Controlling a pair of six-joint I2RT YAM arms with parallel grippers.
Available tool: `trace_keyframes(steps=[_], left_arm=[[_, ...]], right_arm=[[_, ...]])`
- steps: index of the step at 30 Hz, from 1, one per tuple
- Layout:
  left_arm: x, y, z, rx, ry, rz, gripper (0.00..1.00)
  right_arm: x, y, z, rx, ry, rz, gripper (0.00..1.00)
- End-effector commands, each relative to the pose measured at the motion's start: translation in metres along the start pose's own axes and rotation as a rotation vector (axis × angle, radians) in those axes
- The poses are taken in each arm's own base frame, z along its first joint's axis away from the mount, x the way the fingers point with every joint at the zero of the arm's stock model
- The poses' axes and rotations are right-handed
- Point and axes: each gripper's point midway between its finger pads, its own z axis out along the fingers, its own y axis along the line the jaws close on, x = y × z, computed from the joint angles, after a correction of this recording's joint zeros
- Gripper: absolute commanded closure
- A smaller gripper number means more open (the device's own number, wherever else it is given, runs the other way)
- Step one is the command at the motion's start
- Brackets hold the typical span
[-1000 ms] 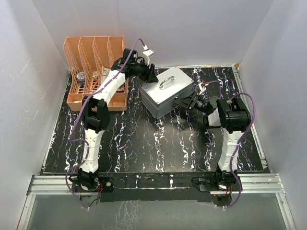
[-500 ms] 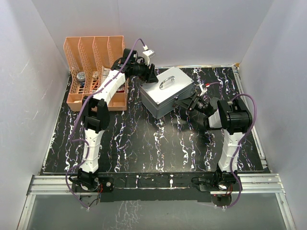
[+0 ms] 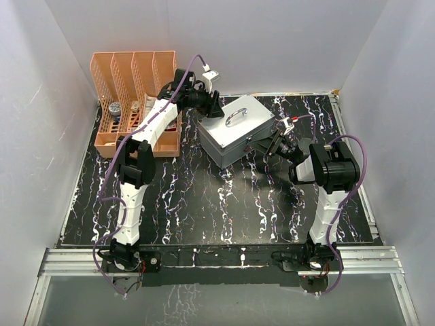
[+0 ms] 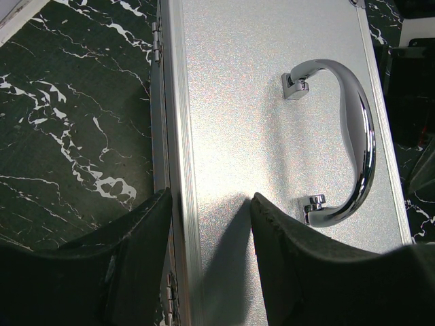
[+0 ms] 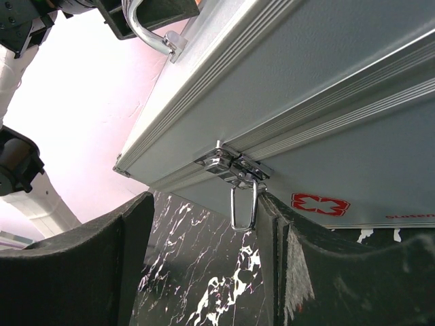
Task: Organize the medicine kit
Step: Close the medicine box at the center of the board.
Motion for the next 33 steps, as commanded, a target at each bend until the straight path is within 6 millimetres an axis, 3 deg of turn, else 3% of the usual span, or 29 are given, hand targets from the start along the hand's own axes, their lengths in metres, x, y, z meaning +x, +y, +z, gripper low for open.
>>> trace_keyframes(steps=[1, 10, 33], left_arm=[[0.027, -0.01, -0.003, 0.0, 0.099, -0.03, 0.52], [0.028, -0.011, 0.0, 0.001, 0.101, -0.03, 0.51], [0.028, -0.015, 0.002, 0.003, 0.108, -0.02, 0.52]], right_arm=[[-0.034, 0.07, 0.001, -0.233, -0.106, -0.352, 0.42], [-0.031, 0.075, -0.002, -0.236, -0.098, -0.355, 0.42], [-0.047, 0.087, 0.003, -0.264, -0.128, -0.369, 0.44]])
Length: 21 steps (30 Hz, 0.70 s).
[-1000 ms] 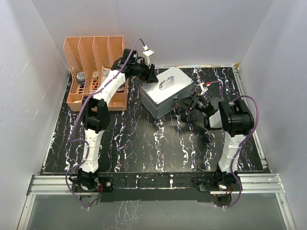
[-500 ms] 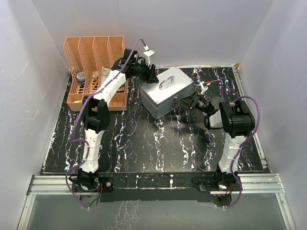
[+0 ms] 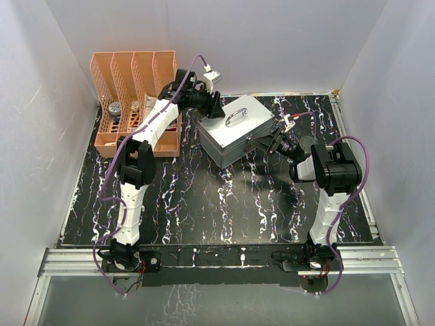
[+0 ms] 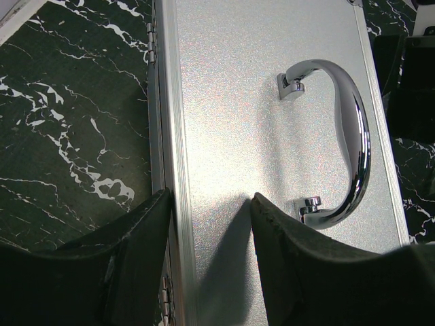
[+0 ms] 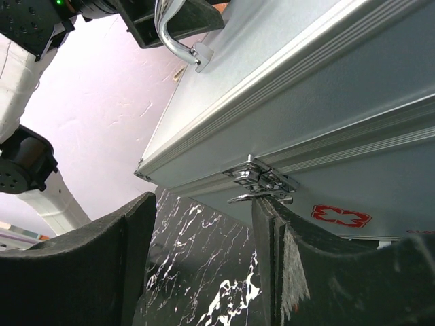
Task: Organize the medicine kit
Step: Close the medicine box at the center of the board.
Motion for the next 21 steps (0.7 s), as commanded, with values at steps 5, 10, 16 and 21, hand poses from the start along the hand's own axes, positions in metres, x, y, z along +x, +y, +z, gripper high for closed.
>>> trace_keyframes(steps=[5, 10, 16, 21], left_arm=[[0.0284, -0.0135, 0.0008, 0.005, 0.105, -0.028, 0.52], [0.0292, -0.0142, 0.0013, 0.006, 0.108, -0.027, 0.52], [0.031, -0.015, 0.0024, 0.01, 0.112, -0.028, 0.52], [0.0341, -0.0151, 0.003, 0.014, 0.12, -0.029, 0.52]], right_arm=[[-0.0434, 0.0739, 0.0047, -0.236, -0.131, -0.361, 0.44], [-0.0463, 0.0728, 0.0061, -0.236, -0.139, -0.359, 0.44], [-0.049, 0.072, 0.008, -0.239, -0.143, -0.359, 0.44], [-0.0509, 0.0737, 0.009, -0.243, -0.146, -0.361, 0.45]])
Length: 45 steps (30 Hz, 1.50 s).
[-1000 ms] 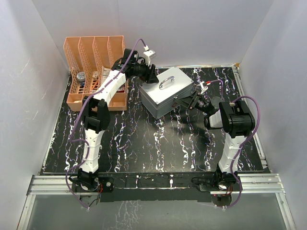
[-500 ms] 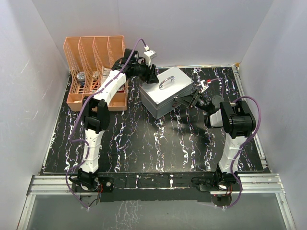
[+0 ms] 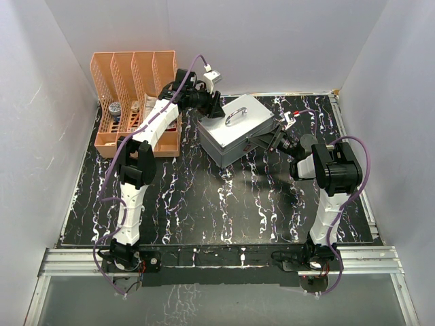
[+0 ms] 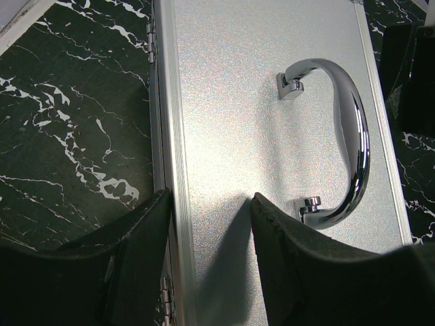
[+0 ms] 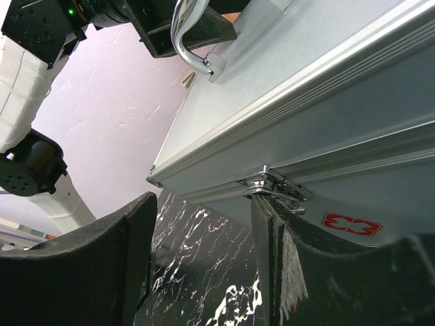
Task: Organize the medicine kit
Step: Close the medicine box at the center of the board.
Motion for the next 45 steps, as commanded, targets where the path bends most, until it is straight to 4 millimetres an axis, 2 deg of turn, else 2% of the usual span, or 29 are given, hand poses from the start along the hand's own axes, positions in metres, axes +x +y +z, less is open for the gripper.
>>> trace_keyframes(steps=[1, 8, 18, 28, 38, 45], left_arm=[[0.035, -0.015, 0.003, 0.02, 0.119, -0.038, 0.52], [0.037, -0.019, 0.005, 0.029, 0.127, -0.036, 0.52], [0.04, -0.023, 0.009, 0.04, 0.137, -0.031, 0.52], [0.044, -0.026, 0.009, 0.049, 0.146, -0.031, 0.52], [0.047, -0.026, 0.011, 0.053, 0.152, -0.034, 0.52], [0.048, -0.025, 0.013, 0.056, 0.154, -0.036, 0.52]], right_arm=[[-0.042, 0.065, 0.006, -0.22, -0.142, -0.366, 0.44], [-0.042, 0.061, 0.008, -0.213, -0.149, -0.354, 0.45], [-0.046, 0.065, 0.01, -0.224, -0.156, -0.36, 0.45], [-0.043, 0.057, 0.013, -0.215, -0.156, -0.341, 0.45], [-0.031, 0.04, 0.01, -0.179, -0.147, -0.303, 0.46], [-0.024, 0.039, 0.007, -0.171, -0.133, -0.307, 0.46]])
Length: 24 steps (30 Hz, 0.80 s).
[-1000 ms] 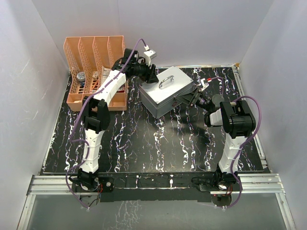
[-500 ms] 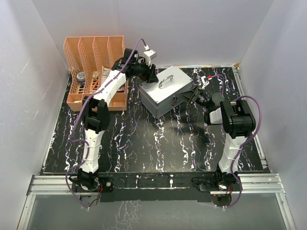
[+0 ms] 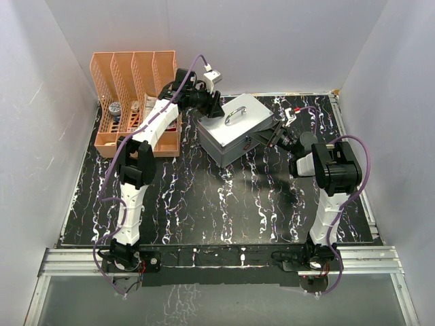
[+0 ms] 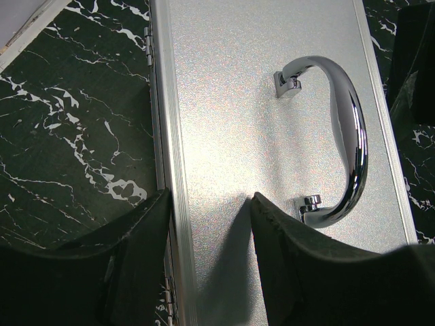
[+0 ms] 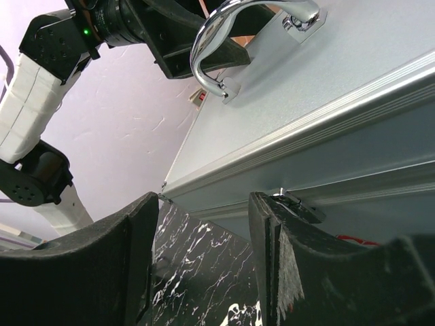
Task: Organize the medicine kit
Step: Close the medicine box at the center of the board.
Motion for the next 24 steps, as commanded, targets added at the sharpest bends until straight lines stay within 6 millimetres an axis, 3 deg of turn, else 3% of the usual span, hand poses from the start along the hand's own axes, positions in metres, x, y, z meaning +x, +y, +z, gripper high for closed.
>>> trace_keyframes(steps=[1, 17, 24], left_arm=[[0.048, -0.029, 0.013, 0.068, 0.155, -0.065, 0.52], [0.05, -0.03, 0.012, 0.067, 0.16, -0.065, 0.52], [0.055, -0.031, 0.011, 0.072, 0.171, -0.074, 0.52]], right_arm=[[-0.011, 0.036, -0.001, -0.16, -0.101, -0.292, 0.46], [-0.002, 0.022, -0.005, -0.127, -0.1, -0.276, 0.46], [0.001, 0.032, -0.014, -0.125, -0.09, -0.292, 0.46]])
